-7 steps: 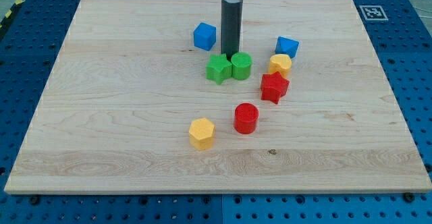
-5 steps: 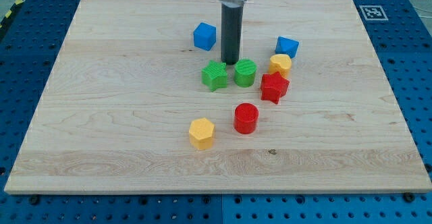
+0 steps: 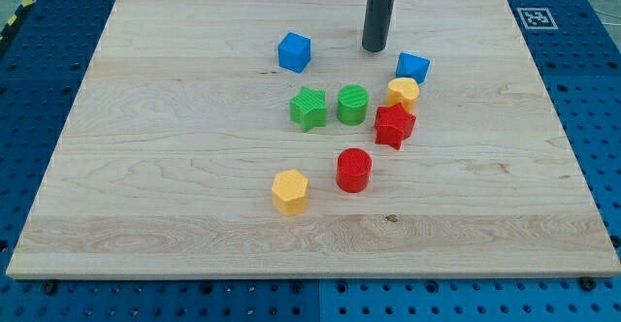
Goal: Move the green circle to the bottom of the green star
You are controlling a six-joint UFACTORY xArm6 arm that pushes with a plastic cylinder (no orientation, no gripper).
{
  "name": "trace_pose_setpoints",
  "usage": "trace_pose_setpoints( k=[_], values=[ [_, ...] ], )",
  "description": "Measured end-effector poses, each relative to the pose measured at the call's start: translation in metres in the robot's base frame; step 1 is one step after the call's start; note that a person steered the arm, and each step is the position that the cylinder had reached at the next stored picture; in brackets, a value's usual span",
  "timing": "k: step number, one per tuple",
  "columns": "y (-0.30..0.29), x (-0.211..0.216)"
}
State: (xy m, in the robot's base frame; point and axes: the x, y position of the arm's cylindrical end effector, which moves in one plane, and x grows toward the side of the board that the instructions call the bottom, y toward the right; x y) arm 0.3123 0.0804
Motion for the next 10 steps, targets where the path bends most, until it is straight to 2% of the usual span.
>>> trace_pose_setpoints(
  k=[1,4,6,8,9,10],
  values=[
    [-0.008,0.0],
    [-0.008,0.094],
    [-0.008,0.104],
    [-0.008,0.083],
    [-0.008,0.086],
    [-0.008,0.122]
  ],
)
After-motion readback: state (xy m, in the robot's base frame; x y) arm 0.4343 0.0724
